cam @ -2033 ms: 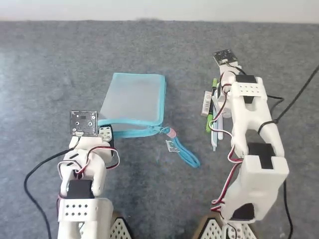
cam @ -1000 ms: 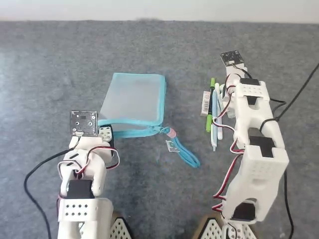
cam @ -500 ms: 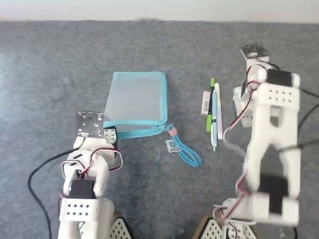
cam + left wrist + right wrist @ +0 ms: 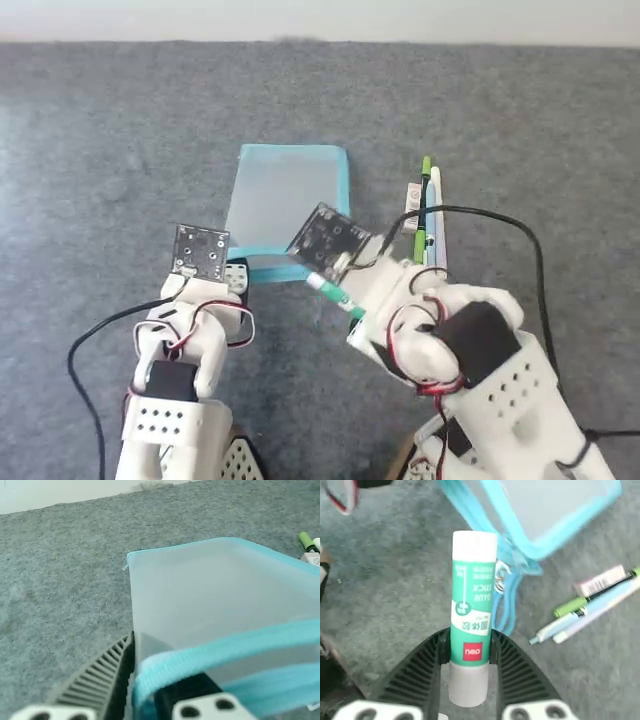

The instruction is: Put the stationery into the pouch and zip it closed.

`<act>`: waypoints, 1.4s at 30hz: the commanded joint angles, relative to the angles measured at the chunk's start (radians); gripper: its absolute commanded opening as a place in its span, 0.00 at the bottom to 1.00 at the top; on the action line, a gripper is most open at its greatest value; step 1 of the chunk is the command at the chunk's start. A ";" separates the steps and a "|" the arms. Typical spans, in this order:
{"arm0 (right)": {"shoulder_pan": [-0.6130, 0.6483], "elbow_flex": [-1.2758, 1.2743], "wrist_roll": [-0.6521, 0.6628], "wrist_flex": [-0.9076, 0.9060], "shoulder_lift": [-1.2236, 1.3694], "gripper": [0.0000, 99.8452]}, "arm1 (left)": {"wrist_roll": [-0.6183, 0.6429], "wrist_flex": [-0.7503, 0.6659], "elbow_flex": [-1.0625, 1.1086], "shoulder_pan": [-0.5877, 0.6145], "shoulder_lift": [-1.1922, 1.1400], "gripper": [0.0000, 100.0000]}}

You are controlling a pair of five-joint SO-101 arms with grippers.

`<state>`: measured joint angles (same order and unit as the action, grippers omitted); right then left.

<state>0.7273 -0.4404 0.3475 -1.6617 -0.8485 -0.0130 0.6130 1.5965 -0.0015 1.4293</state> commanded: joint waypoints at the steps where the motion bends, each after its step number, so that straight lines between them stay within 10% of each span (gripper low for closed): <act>1: 0.050 0.009 0.014 0.010 0.042 0.01 | -0.011 -0.025 -0.010 -0.017 0.003 0.01; 17: 0.042 0.470 -0.114 -0.022 0.688 0.01 | -0.011 -0.057 -0.008 -0.018 0.002 0.01; 33: -0.016 0.721 -0.173 0.041 0.791 0.01 | -0.011 -0.058 0.007 -0.107 0.003 0.01; 42: 0.090 0.720 -0.095 0.015 0.782 0.21 | -0.011 -0.058 0.007 -0.101 0.003 0.01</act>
<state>0.8025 0.2117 0.2156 -1.6571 -0.0506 -0.0084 0.5777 1.6134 -0.0844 1.4308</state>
